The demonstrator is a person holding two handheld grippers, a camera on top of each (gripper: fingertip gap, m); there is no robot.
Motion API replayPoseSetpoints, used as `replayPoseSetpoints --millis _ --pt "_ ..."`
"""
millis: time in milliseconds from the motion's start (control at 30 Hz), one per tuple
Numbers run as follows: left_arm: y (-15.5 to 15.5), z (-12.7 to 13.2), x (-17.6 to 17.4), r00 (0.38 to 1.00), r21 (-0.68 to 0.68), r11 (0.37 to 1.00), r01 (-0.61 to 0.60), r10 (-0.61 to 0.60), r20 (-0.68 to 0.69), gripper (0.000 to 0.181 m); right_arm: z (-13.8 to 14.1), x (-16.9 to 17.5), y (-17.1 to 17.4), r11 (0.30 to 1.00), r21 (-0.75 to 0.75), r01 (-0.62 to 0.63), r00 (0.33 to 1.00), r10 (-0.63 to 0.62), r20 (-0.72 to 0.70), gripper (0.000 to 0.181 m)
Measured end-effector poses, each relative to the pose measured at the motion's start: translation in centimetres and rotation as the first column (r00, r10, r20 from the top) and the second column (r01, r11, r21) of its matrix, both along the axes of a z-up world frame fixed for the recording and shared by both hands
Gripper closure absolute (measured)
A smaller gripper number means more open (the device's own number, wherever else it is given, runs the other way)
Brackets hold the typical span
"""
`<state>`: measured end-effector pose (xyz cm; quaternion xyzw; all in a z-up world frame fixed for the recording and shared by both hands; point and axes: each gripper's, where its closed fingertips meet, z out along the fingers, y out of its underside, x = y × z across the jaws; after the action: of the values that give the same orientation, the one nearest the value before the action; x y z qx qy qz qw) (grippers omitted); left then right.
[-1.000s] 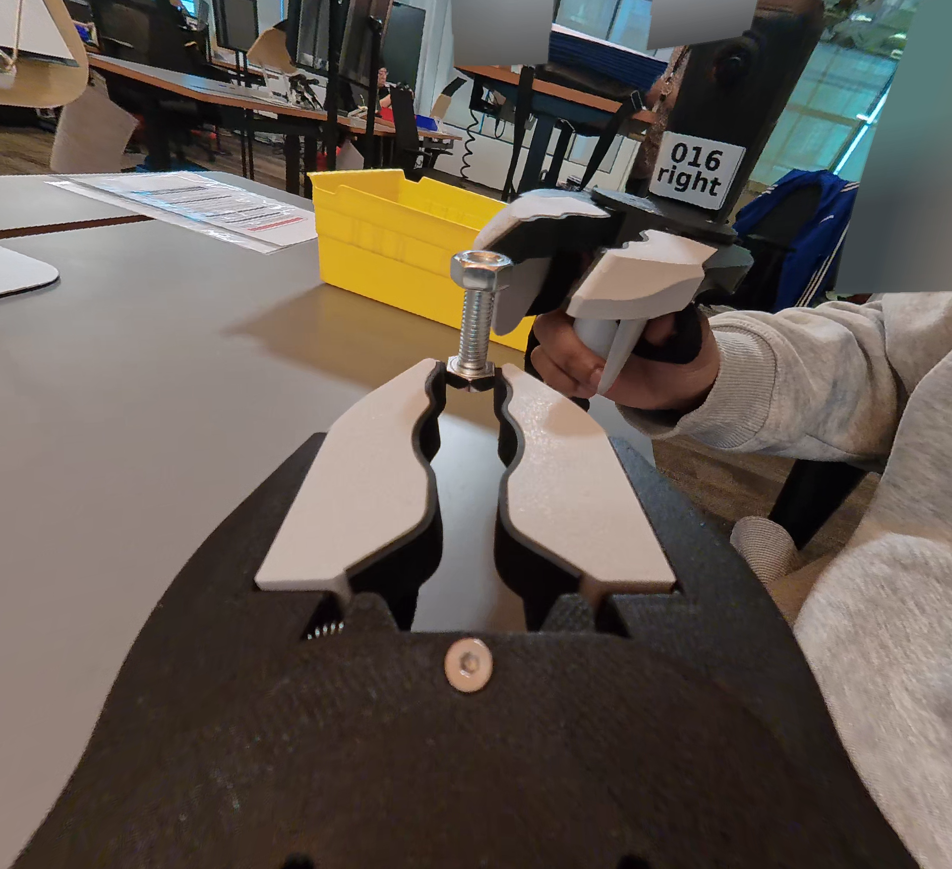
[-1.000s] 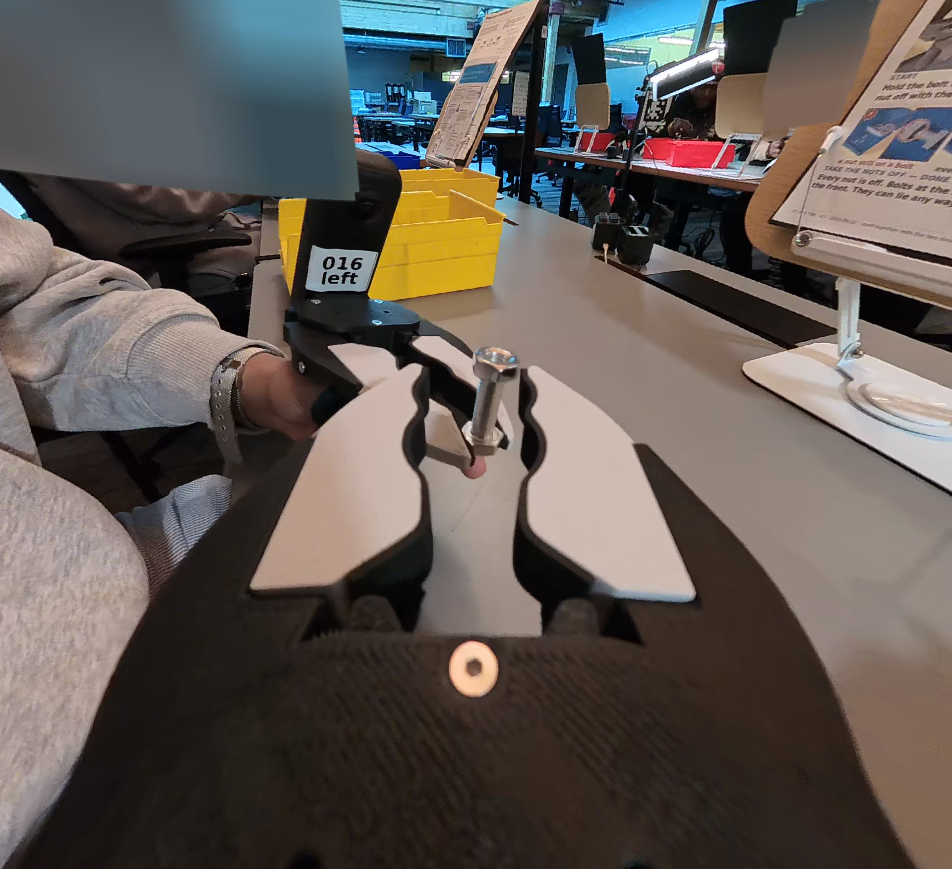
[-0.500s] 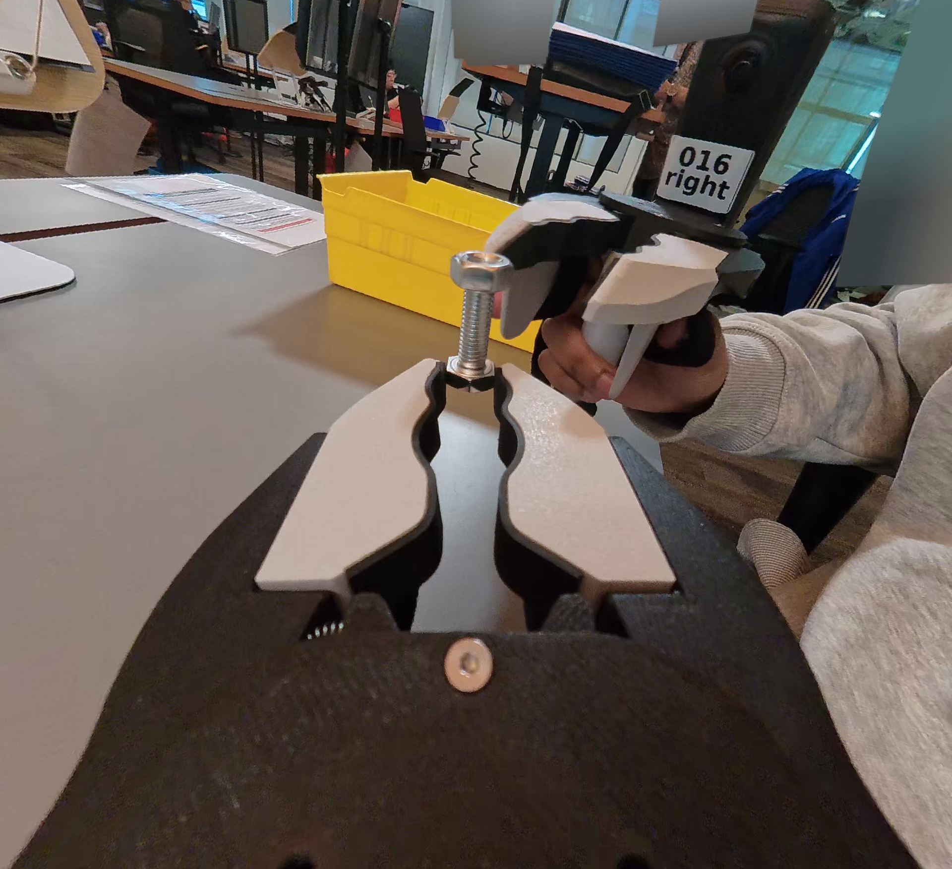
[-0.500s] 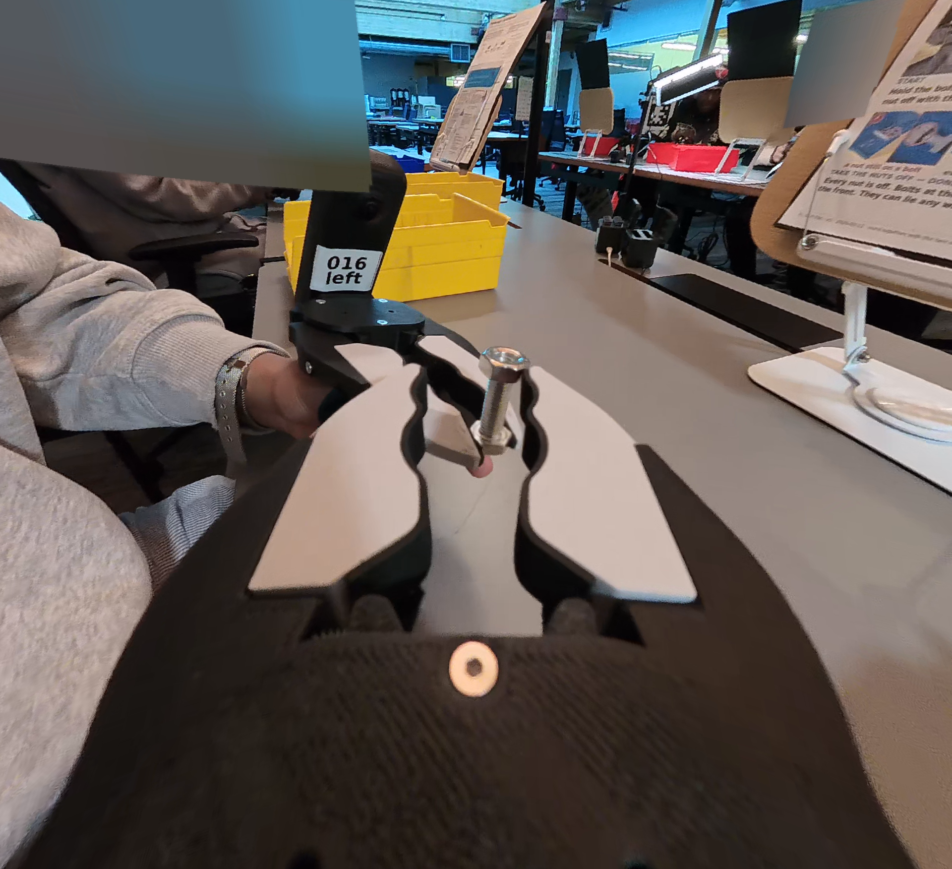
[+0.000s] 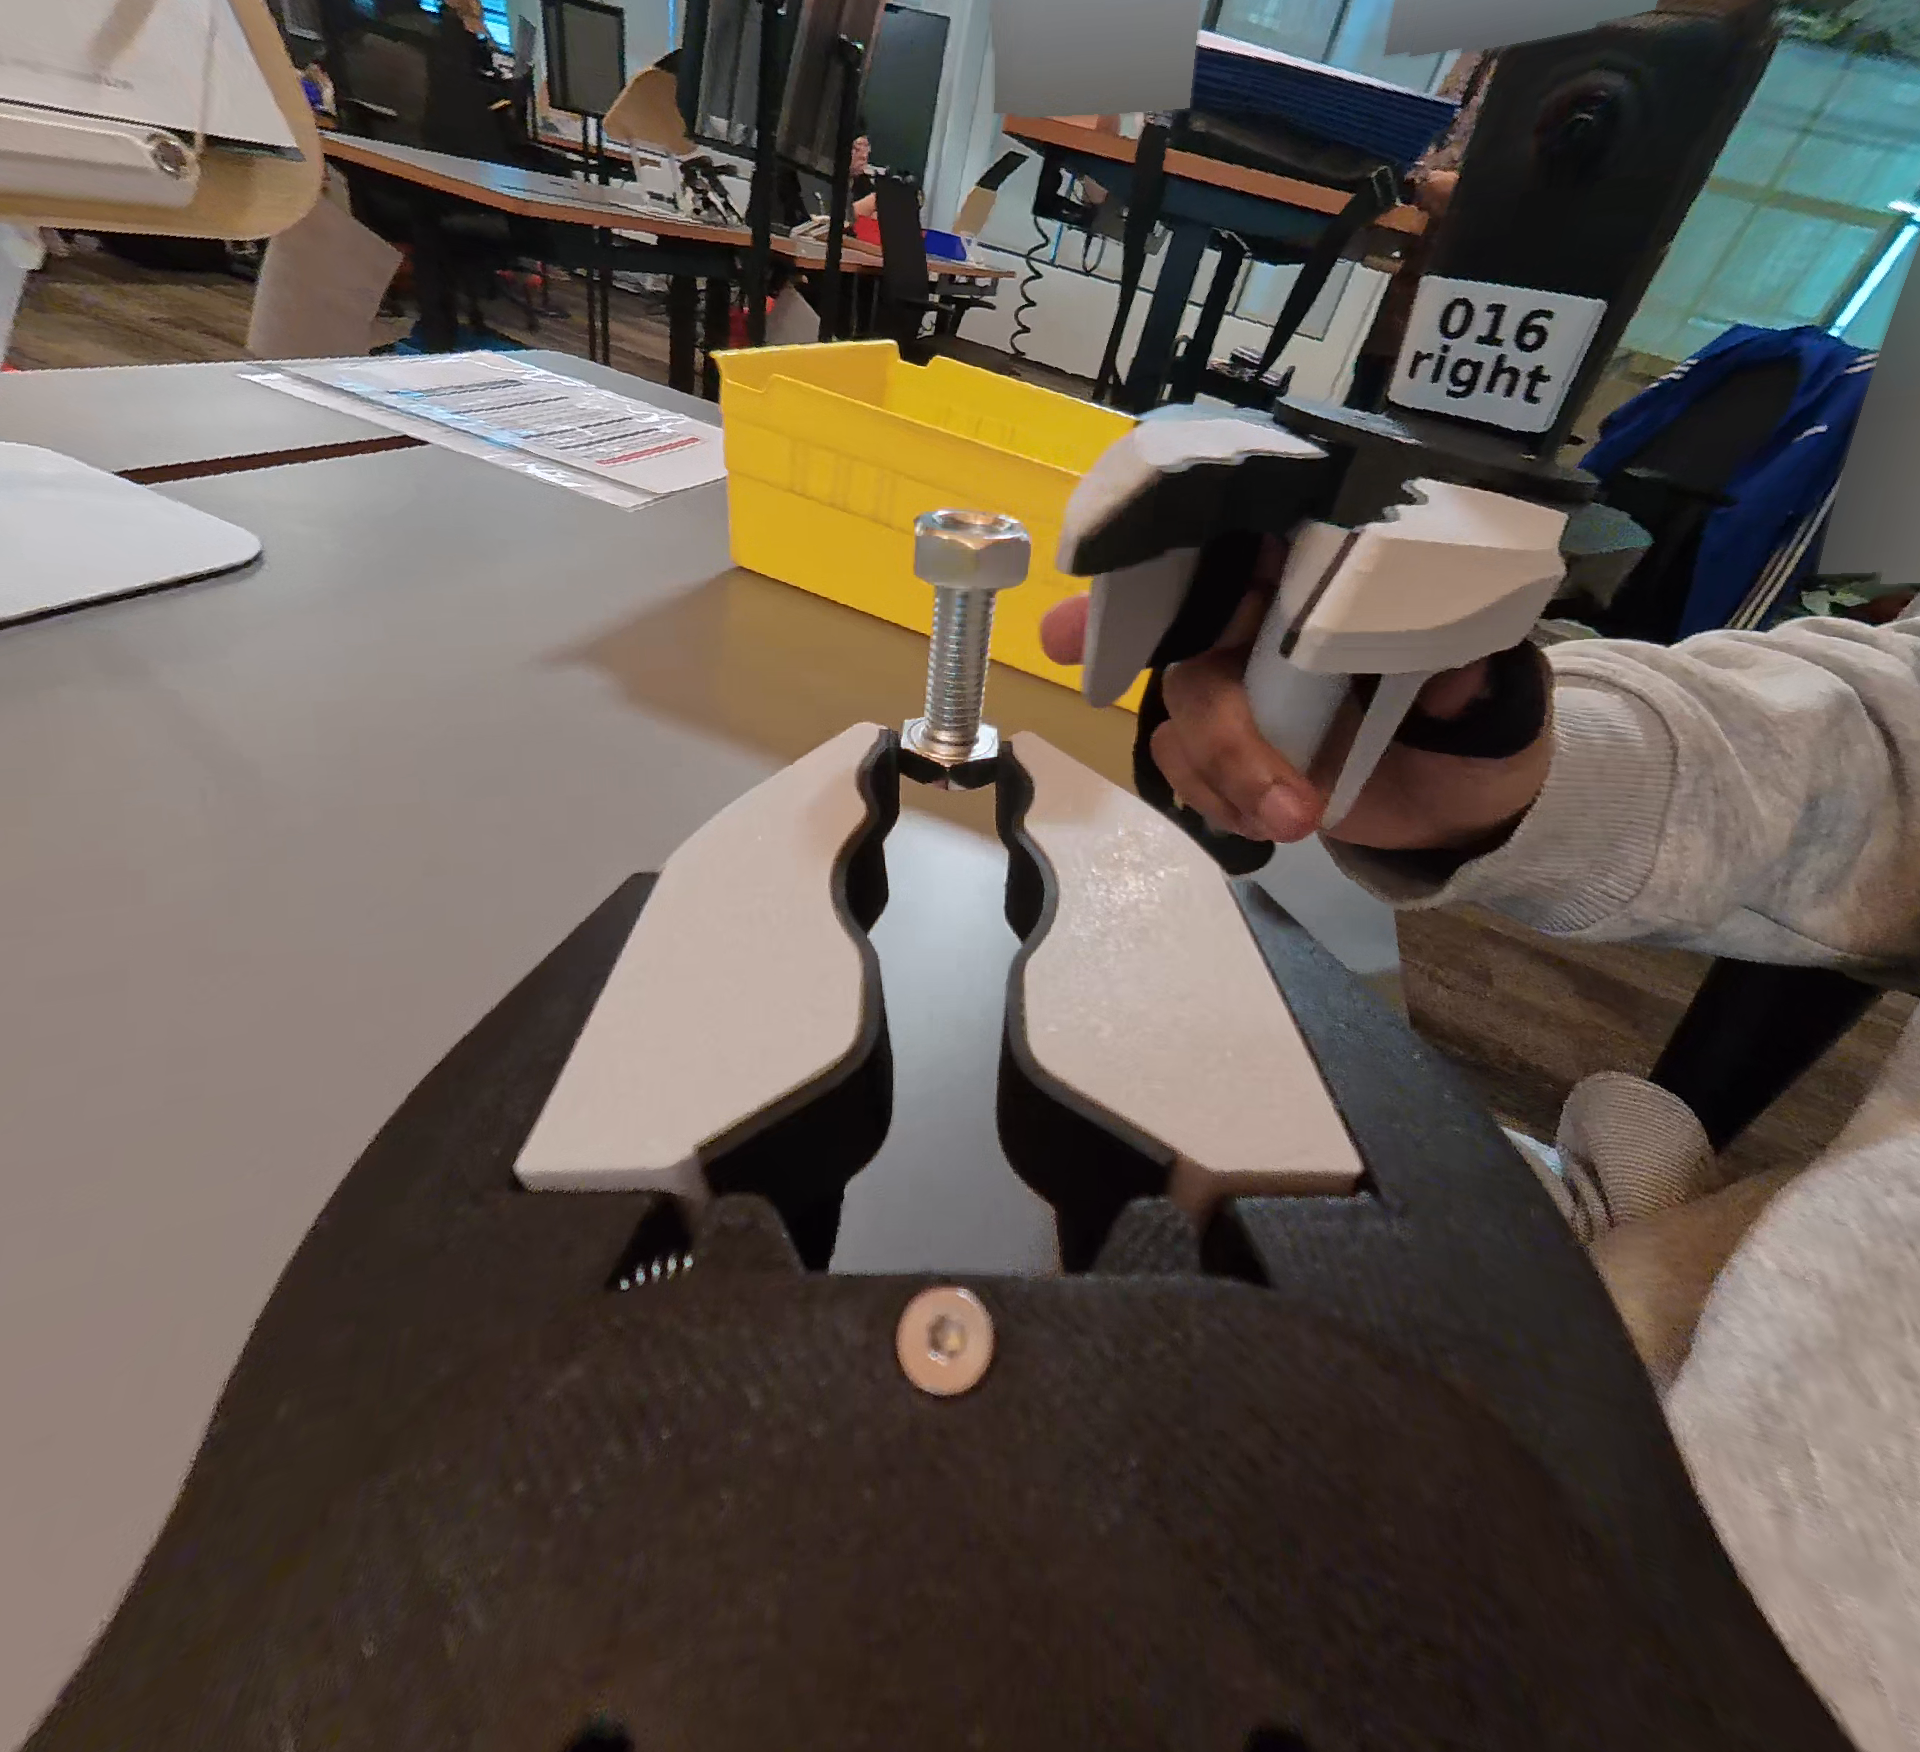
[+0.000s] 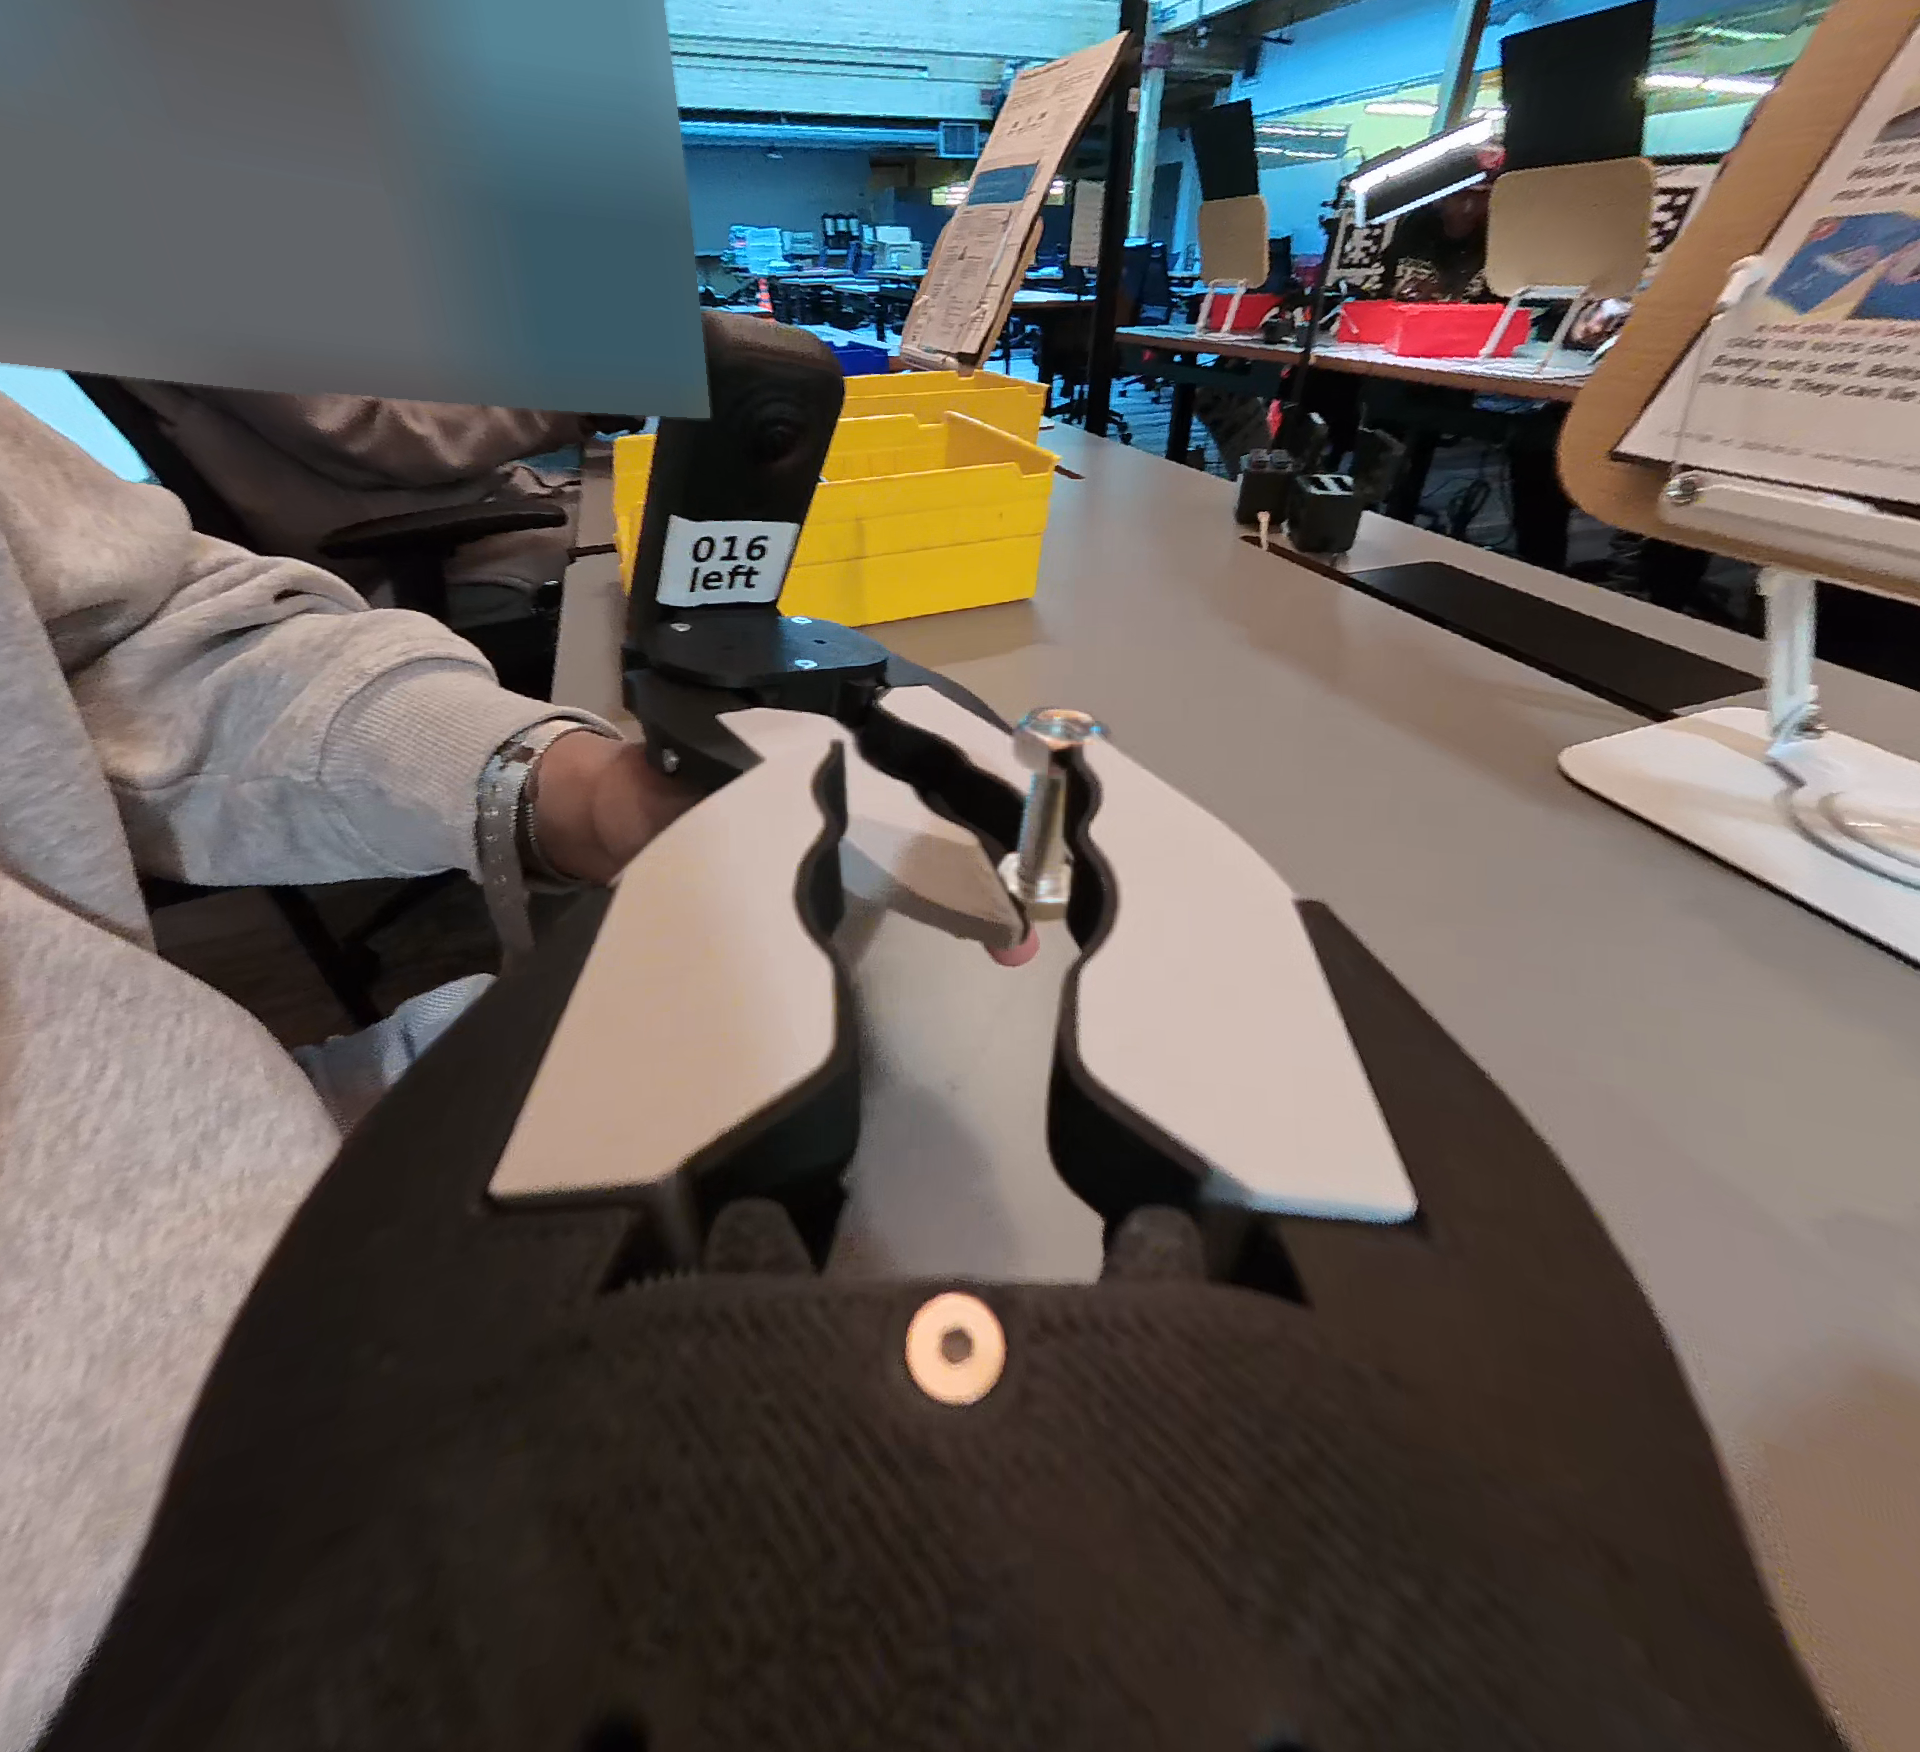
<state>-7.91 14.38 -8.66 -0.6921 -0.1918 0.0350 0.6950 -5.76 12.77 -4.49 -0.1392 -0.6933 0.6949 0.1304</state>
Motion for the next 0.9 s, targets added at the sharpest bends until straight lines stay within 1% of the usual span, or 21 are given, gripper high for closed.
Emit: replayPoseSetpoints --millis 67,167,233,367,533,567,600,667,733,833,900 --pt "-0.2 0.0 -0.3 1.0 -0.002 1.0 -0.017 0.017 0.004 0.163 0.0 0.4 -0.1 1.0 -0.001 -0.023 1.0 0.023 0.012 0.149" --pt "-0.2 -0.2 -0.5 0.999 -0.024 0.999 -0.041 0.041 -0.012 0.163 -0.2 0.1 0.1 1.0 0.007 -0.004 1.0 0.004 0.0 0.15" --pt "-0.1 -0.3 -0.4 0.999 -0.043 0.998 -0.042 0.041 -0.032 0.163 -0.3 -0.4 0.3 1.0 0.007 0.023 1.0 -0.023 -0.01 0.146" --pt "0.1 -0.3 -0.1 0.999 -0.051 0.998 -0.035 0.033 -0.043 0.163 -0.2 -1.4 0.7 0.996 -0.008 0.086 0.996 -0.086 -0.032 0.13" --pt "-0.2 -0.5 -0.8 0.998 -0.048 0.997 -0.061 0.061 -0.014 0.163 -0.8 -0.2 -0.4 1.0 0.007 -0.004 1.0 0.003 0.012 0.132" --pt "-0.3 -0.5 -0.8 0.998 -0.046 0.997 -0.065 0.065 -0.01 0.163 -0.9 0.2 -0.6 1.0 0.016 -0.023 1.0 0.023 0.01 0.138" --pt "-0.3 -0.5 -0.9 0.998 -0.047 0.997 -0.067 0.066 -0.011 0.163 -1.0 0.4 -0.7 0.999 0.03 -0.032 0.999 0.032 0.009 0.143" --pt "-0.3 -0.5 -0.8 0.998 -0.052 0.996 -0.068 0.067 -0.02 0.163 -1.2 0.2 -0.7 0.999 0.051 -0.015 1.0 0.015 -0.01 0.143" --pt "-0.2 -0.5 -0.6 0.998 -0.051 0.997 -0.063 0.062 -0.025 0.163 -0.9 -0.2 -0.4 0.999 0.038 0.025 0.999 -0.024 -0.04 0.137" --pt "-0.1 -0.5 -0.5 0.998 -0.05 0.997 -0.058 0.057 -0.026 0.163 -0.2 -1.1 0.1 0.996 -0.01 0.093 0.993 -0.093 -0.07 0.119" --pt "-0.1 -0.5 -0.6 0.998 -0.049 0.997 -0.063 0.062 -0.022 0.163 0.1 -1.4 0.2 0.994 -0.034 0.106 0.991 -0.108 -0.084 0.115"
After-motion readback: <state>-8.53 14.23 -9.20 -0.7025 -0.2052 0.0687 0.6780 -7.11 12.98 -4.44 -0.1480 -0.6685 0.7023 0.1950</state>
